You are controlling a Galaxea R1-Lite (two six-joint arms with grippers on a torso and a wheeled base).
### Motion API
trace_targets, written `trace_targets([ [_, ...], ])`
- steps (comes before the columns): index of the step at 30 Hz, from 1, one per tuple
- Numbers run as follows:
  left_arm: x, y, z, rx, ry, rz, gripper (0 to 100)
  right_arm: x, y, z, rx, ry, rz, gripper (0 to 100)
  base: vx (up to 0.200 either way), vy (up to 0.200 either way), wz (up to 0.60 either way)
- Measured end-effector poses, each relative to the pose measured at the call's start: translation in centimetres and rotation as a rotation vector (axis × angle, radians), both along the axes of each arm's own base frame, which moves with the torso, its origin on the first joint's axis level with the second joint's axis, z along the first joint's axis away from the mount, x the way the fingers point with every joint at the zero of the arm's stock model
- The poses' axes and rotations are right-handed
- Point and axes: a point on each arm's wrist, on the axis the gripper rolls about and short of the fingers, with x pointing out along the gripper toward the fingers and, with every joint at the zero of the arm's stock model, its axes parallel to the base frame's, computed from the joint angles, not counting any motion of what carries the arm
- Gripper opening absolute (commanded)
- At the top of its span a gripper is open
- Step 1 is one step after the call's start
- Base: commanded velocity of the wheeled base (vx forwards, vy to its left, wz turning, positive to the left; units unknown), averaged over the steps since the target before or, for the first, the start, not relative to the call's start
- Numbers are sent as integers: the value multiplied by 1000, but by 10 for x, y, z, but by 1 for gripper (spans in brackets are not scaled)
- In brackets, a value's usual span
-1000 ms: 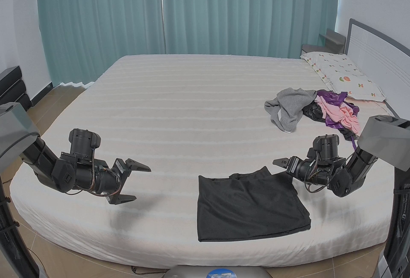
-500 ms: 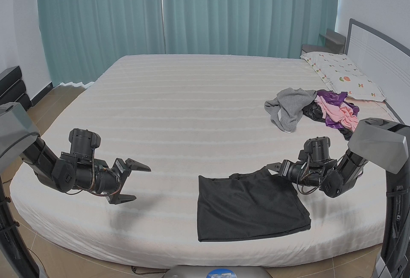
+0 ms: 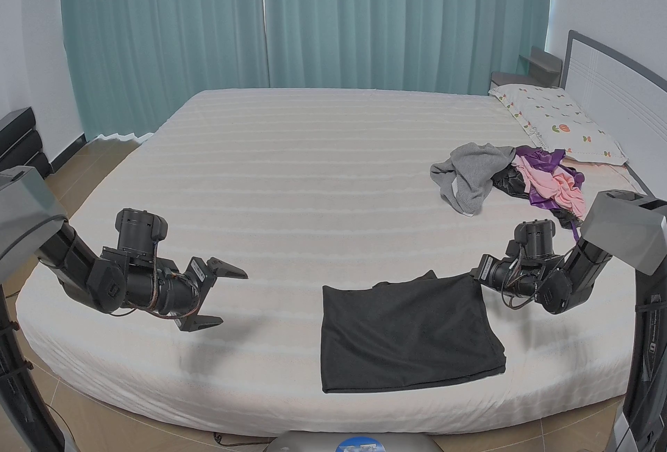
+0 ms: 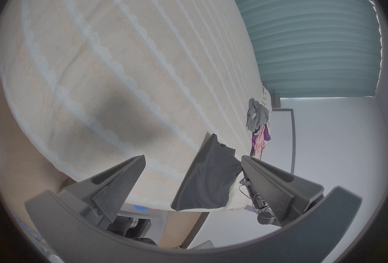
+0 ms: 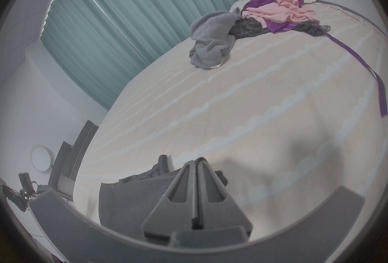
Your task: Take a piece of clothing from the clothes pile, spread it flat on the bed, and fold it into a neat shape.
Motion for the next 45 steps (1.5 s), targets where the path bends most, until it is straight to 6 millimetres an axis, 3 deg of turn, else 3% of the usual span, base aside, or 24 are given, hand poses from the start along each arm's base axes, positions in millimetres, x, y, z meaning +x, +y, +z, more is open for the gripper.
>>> trace_targets([
  [5, 6, -14, -1, 59, -19, 14, 100, 0, -7, 0, 4, 2, -20, 0, 0, 0, 0],
  [19, 47, -86, -4, 111, -135, -71, 100, 1, -13, 1, 8, 2, -40, 0, 0, 0, 0],
  [31, 63, -132, -27, 179, -195, -164, 100, 1, -16, -2, 7, 18, -49, 0, 0, 0, 0],
  [45, 78, -171, -58, 306, -266, -190, 100, 1, -13, -3, 24, 27, -55, 0, 0, 0, 0],
])
